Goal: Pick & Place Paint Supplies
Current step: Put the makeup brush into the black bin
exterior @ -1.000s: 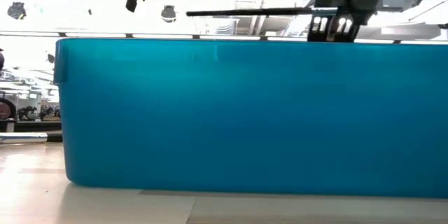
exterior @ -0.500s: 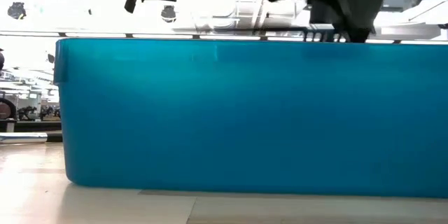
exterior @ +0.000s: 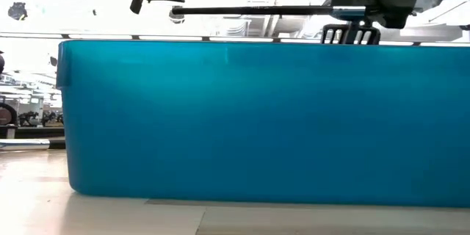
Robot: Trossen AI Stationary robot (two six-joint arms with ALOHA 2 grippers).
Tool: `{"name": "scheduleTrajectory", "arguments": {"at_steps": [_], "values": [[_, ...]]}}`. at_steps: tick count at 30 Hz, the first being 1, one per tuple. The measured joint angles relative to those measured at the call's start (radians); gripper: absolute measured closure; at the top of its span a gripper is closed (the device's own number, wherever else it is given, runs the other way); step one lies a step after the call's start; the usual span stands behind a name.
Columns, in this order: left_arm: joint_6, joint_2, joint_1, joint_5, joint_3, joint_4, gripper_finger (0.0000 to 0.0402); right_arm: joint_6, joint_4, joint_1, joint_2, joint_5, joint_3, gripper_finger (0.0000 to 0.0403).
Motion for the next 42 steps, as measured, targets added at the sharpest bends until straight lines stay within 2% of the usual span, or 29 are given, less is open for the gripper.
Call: {"name": "scheduleTrajectory", "arguments": {"at_steps": [18, 32, 42], "values": [[0.000, 0.000, 0.000, 0.000, 0.000, 0.000, 0.0221, -0.040, -0.090, -0.043, -0.013, 0.003, -0.001, 0.0390], [0.000, 0.000, 0.000, -0.005, 0.000, 0.001, 0.0221, -0.273, -0.241, -0.208, -0.042, 0.002, 0.000, 0.0390], [0.001, 0.000, 0.001, -0.095, 0.000, 0.001, 0.0221, -0.420, -0.306, -0.351, -0.068, 0.007, 0.001, 0.0390]]}}
